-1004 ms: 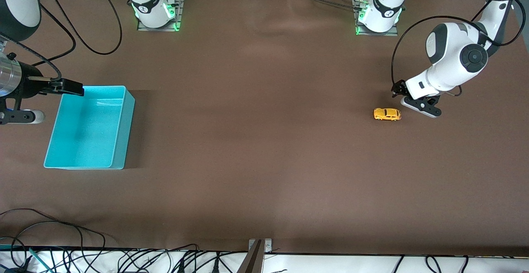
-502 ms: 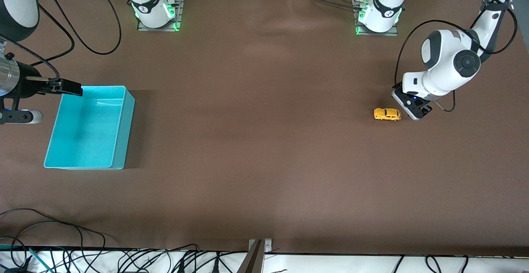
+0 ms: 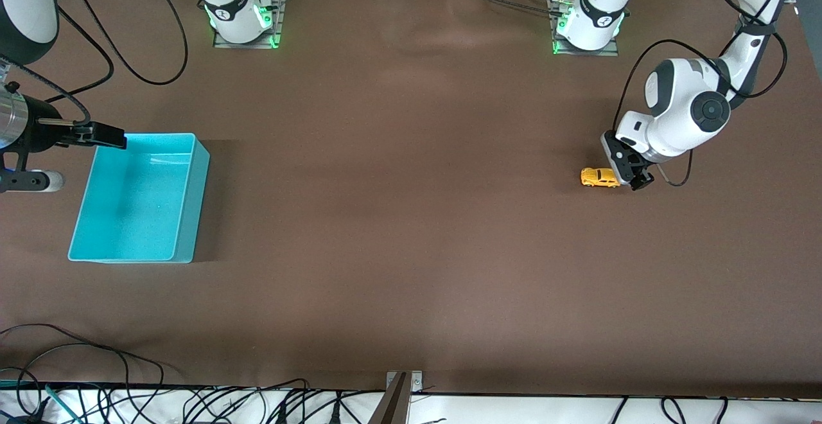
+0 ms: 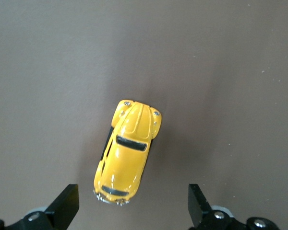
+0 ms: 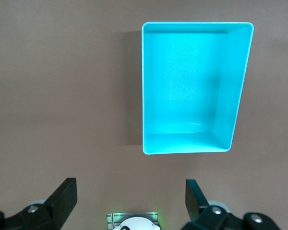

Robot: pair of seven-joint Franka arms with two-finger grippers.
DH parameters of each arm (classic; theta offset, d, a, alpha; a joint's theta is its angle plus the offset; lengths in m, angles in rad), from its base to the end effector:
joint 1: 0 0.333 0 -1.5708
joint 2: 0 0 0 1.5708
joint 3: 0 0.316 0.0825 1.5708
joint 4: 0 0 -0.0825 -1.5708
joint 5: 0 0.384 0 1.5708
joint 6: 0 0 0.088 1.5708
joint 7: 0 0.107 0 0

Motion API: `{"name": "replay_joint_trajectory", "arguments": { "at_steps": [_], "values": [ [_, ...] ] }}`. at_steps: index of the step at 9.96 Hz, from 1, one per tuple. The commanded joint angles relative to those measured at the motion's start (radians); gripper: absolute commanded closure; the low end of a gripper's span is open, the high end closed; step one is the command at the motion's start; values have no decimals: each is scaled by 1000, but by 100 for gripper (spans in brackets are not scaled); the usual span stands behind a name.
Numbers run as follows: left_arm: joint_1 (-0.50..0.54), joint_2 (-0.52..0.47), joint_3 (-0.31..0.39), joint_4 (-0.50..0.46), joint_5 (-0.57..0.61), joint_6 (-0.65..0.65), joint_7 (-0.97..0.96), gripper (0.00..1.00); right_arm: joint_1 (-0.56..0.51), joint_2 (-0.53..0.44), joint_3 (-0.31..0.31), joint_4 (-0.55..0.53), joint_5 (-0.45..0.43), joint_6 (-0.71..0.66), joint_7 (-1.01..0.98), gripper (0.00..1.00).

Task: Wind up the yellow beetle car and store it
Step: 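Lower the left gripper and close it on the yellow car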

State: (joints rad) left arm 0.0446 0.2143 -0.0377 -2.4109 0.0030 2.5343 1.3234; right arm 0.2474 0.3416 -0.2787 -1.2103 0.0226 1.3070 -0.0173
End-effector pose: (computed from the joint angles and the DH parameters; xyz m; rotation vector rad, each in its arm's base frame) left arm 0.4871 0.0028 0.2166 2.4336 -1.8859 -0.1039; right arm 0.6228 0.0152 0.5741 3.0551 -0.0093 -0.3588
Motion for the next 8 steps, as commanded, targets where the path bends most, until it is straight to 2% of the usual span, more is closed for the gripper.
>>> {"name": "replay_joint_trajectory", "arguments": {
  "at_steps": [1,5,6,7,8],
  "values": [
    [-22,51,5,3,20,76,100,0,-2,-26,-7,-28,-7,0,-27,0],
    [-37,86,5,4,44,116,125,1,-2,-24,-10,-28,-7,0,-35,0],
    [-37,92,5,4,46,118,128,5,-2,-24,-10,-28,-6,0,-35,0],
    [-38,92,5,6,57,118,149,23,-2,-23,-10,-28,-6,0,-35,0],
    [-39,89,5,7,57,118,149,48,-2,-23,-10,-28,-6,0,-35,0]
  ]
}}
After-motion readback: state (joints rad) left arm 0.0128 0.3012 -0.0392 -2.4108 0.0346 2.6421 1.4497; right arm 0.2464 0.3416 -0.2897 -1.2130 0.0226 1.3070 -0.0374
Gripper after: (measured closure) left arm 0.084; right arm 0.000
